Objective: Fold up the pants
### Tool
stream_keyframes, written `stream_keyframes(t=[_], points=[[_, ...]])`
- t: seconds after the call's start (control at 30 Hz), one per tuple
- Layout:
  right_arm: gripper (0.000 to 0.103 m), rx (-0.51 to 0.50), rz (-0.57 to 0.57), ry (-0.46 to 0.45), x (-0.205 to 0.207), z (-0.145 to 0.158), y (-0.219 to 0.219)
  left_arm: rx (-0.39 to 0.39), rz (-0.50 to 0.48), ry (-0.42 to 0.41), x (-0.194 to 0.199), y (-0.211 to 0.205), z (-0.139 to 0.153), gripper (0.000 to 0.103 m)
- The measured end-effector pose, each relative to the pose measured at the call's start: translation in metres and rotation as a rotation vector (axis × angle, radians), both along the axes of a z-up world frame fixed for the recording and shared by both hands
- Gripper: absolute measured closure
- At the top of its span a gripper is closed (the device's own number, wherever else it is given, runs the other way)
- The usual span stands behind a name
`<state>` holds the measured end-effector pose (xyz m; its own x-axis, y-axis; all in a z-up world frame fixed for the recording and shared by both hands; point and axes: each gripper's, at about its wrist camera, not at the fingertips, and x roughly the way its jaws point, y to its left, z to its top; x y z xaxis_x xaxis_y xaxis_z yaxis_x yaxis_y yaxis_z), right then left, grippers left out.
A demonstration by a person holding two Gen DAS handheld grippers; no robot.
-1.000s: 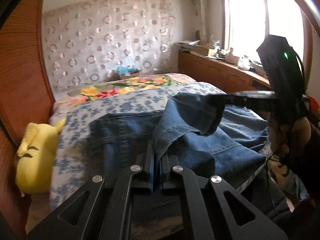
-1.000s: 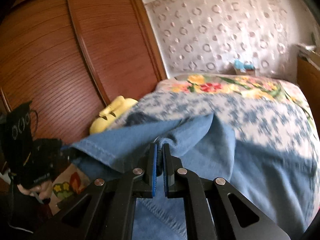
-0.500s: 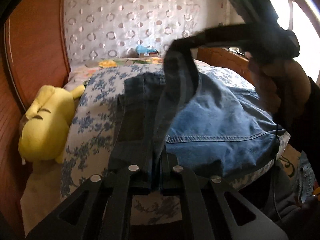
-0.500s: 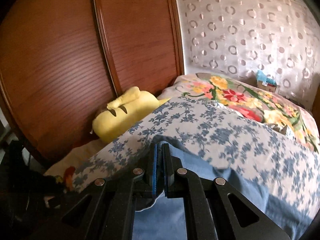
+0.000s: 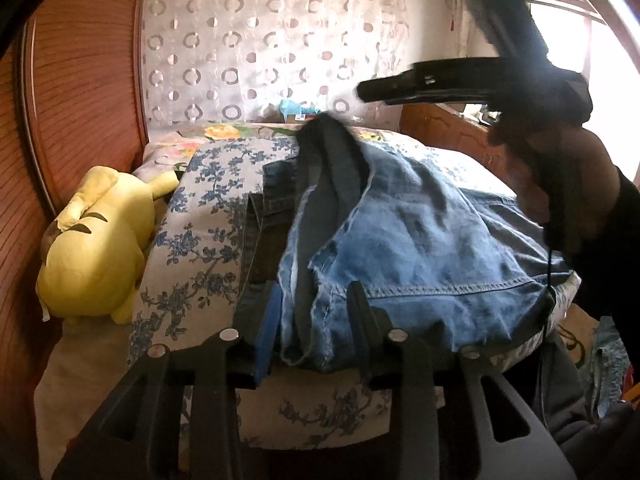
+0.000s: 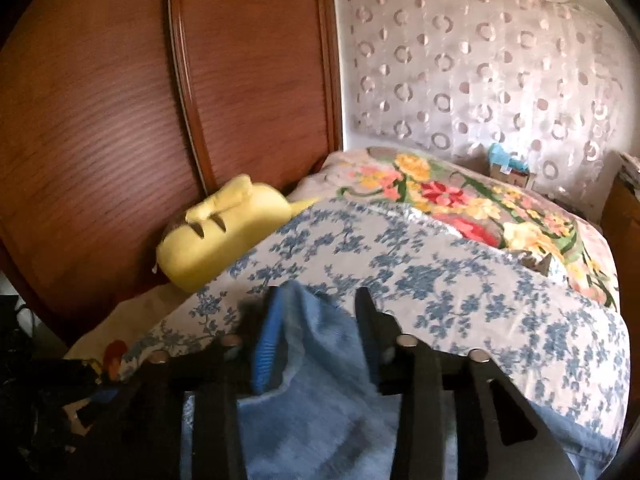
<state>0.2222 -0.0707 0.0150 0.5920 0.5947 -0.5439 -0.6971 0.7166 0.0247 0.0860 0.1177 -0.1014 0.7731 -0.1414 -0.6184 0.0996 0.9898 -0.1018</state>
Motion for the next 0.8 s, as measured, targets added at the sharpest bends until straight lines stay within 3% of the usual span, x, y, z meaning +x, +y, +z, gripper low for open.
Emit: stream_keyframes(t=[0.17, 0.37, 0.57, 0.8], points=[[0.056, 0.022, -0.013, -0.016, -0.016, 0.003, -0.034, 0.007, 0.005, -0.004, 0.005, -0.003, 0.000, 0.068], [0.056, 0.025, -0.040, 0.006, -0.051, -0.014, -0.098, 0.013, 0.038, -0.031, 0.000, 0.004, 0.007, 0.068], [0.056, 0.025, -0.146, 0.019, -0.085, -0.030, -0.161, 0.015, 0.021, -0.059, -0.005, 0.004, 0.017, 0.068], [0.056, 0.021, -0.245, 0.064, -0.103, -0.062, -0.193, 0.043, -0.015, -0.005, 0.016, -0.012, 0.009, 0.068]])
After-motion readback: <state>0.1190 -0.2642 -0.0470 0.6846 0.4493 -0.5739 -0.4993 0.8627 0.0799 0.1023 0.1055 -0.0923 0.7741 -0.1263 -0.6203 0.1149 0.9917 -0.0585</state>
